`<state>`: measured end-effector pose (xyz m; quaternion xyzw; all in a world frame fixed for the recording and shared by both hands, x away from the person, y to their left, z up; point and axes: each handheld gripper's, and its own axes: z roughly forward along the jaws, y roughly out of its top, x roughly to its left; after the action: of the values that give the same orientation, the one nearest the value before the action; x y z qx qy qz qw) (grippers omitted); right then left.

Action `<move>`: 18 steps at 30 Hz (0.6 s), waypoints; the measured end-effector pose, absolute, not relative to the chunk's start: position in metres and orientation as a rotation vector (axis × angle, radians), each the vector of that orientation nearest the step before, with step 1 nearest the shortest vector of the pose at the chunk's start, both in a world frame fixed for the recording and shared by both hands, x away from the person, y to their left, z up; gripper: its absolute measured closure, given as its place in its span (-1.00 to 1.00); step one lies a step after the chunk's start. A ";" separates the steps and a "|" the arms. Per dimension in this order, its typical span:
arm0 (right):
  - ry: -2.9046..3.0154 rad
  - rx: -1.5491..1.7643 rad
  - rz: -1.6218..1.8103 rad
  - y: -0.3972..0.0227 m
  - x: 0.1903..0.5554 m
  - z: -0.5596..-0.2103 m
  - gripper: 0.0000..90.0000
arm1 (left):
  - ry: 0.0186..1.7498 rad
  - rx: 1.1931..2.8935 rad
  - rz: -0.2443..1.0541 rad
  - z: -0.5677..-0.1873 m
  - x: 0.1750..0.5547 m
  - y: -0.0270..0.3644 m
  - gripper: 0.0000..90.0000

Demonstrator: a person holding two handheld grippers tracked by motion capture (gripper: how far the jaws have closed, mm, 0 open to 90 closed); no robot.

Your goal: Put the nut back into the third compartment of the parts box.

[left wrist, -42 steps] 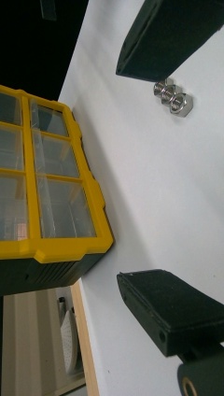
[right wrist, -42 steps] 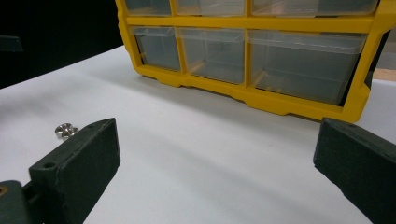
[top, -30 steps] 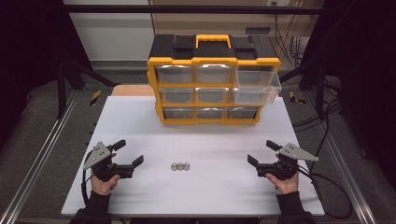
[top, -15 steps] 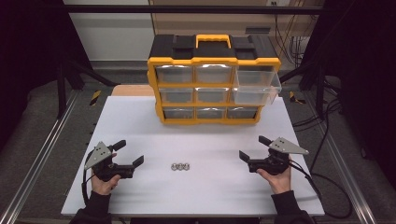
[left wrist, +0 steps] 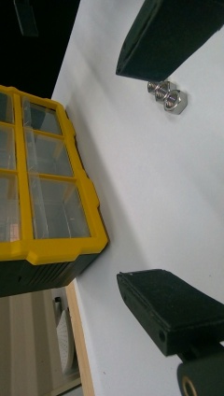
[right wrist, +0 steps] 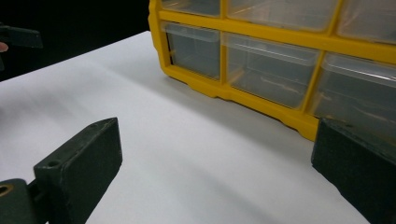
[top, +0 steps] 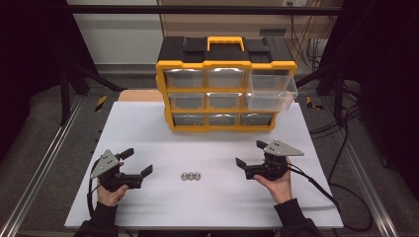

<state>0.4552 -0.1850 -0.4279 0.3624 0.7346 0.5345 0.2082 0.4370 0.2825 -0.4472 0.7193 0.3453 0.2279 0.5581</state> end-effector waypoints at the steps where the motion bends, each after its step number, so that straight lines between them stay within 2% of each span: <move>1: 2.048 1.005 1.488 -0.183 0.456 -0.428 -0.94 | 0.814 1.697 0.538 -0.447 0.437 0.283 -0.95; 18: 2.210 0.945 1.426 -0.115 0.471 -0.427 -0.91 | 0.812 1.697 0.535 -0.447 0.437 0.282 -0.95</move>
<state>0.4713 -0.1152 -0.4275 0.3332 0.7788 0.5027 0.1725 0.4366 0.2823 -0.4474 0.7194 0.3445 0.2271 0.5588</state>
